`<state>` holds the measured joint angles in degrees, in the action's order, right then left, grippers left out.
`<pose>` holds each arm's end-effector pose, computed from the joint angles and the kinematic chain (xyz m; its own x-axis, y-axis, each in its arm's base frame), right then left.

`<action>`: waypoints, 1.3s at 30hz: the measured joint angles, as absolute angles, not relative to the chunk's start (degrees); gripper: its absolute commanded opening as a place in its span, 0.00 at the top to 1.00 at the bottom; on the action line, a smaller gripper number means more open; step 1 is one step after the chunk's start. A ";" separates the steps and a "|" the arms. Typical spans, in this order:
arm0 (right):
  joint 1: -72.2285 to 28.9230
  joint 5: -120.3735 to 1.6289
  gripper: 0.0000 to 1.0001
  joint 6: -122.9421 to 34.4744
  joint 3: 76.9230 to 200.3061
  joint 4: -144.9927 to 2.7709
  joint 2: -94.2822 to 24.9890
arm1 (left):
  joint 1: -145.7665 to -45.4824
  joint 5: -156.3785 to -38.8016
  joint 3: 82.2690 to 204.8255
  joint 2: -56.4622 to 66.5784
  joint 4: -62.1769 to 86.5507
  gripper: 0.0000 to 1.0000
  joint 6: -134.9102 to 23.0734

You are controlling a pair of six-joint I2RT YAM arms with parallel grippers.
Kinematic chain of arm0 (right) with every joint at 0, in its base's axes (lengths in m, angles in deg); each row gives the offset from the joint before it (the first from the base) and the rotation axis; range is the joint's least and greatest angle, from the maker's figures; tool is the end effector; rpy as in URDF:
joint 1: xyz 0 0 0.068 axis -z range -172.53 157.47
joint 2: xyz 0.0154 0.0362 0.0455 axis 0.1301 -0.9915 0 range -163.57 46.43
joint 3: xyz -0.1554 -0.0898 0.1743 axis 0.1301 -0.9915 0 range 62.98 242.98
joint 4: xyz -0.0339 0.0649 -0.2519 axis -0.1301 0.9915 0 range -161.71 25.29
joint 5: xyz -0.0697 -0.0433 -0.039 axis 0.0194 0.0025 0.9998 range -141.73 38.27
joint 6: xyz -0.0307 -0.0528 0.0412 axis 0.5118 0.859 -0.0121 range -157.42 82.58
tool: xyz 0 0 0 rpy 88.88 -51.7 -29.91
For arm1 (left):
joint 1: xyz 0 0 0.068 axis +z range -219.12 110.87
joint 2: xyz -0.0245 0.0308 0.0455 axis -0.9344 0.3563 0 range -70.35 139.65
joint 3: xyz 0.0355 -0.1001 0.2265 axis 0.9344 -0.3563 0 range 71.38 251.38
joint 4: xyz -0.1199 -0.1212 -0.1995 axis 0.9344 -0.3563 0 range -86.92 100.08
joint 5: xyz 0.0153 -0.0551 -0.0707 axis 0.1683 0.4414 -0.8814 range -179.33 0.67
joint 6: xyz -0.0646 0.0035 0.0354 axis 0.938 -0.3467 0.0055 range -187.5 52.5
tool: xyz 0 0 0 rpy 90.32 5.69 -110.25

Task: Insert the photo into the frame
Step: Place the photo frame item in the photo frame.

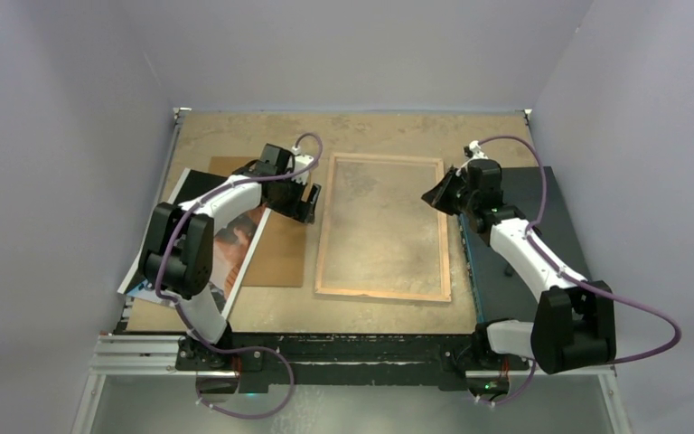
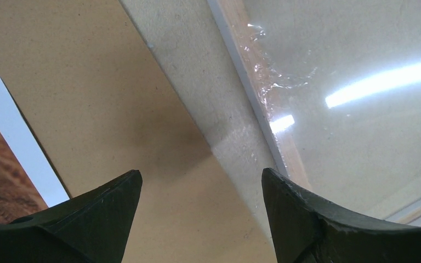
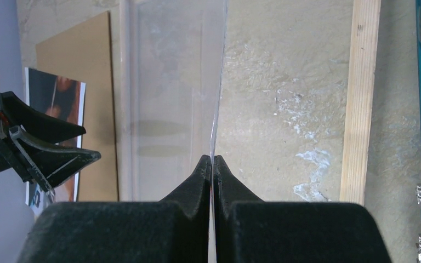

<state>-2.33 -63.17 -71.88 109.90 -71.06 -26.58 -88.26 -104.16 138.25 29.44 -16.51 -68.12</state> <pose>0.3102 0.0659 0.2288 -0.5588 0.4663 -0.6858 -0.0306 0.8148 0.5789 0.3424 -0.1355 0.1521 -0.8094 0.2918 -0.5097 0.4483 0.8676 -0.2151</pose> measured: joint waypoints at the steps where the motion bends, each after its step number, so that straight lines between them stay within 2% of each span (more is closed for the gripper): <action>1: -2.20 -63.17 1.00 -71.88 109.77 -71.02 -26.58 | -88.28 -103.90 138.25 29.90 -16.24 0.22 -68.12; 39: -1.35 -63.24 1.00 -74.78 102.12 -71.59 -23.54 | -91.87 -100.99 140.70 33.94 -12.79 0.25 -68.12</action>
